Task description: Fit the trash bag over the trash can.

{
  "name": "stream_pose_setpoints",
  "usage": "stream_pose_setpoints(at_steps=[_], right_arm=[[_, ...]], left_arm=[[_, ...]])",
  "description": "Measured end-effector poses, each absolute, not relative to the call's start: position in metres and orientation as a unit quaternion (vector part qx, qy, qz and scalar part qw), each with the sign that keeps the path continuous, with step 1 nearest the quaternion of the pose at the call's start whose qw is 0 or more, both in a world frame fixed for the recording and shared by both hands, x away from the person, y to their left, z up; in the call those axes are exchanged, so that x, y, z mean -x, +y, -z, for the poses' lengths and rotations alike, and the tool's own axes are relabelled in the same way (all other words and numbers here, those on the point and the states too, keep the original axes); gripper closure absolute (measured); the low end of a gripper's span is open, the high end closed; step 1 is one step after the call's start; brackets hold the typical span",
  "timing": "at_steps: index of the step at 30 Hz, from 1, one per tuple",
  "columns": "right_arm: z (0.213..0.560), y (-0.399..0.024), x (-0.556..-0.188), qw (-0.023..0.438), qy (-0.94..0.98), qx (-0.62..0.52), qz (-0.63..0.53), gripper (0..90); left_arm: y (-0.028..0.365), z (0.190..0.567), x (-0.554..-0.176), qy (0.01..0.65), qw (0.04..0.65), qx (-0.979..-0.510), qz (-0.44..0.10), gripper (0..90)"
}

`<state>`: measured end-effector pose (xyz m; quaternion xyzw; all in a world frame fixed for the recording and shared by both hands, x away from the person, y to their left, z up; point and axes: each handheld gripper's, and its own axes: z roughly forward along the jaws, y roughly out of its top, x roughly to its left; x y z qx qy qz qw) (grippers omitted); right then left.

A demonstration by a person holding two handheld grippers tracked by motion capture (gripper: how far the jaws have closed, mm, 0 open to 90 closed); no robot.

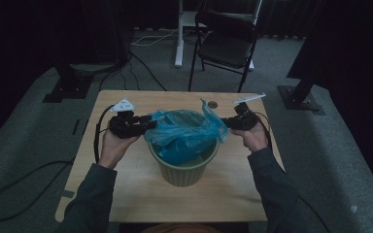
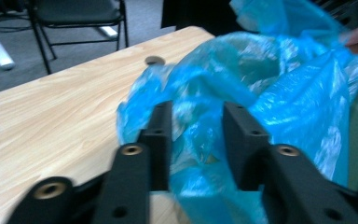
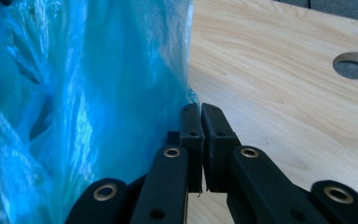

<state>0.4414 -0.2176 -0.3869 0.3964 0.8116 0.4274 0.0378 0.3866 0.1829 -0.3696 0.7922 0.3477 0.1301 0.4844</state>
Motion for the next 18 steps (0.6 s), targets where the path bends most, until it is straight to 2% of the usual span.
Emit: stream_pose_setpoints(at_steps=[3,5,7,10,18], right_arm=[[0.389,-0.221,-0.44,0.031,0.81,-0.397,-0.43,87.9],[0.391,-0.224,-0.439,0.027,0.81,-0.396,-0.431,87.9],[0.391,-0.226,-0.438,0.025,0.81,-0.395,-0.431,88.0],[0.392,-0.229,-0.435,0.025,0.811,-0.394,-0.432,89.0],[0.395,-0.23,-0.424,0.025,0.823,-0.381,-0.421,89.7]], left_arm=[[0.19,0.372,-0.383,0.345,0.499,-0.786,-0.12,75.1],[0.192,0.372,-0.379,0.348,0.496,-0.785,-0.131,82.6],[0.196,0.373,-0.376,0.351,0.494,-0.784,-0.134,86.0],[0.201,0.376,-0.373,0.356,0.493,-0.783,-0.132,87.9],[0.211,0.383,-0.365,0.368,0.495,-0.778,-0.119,86.5]])
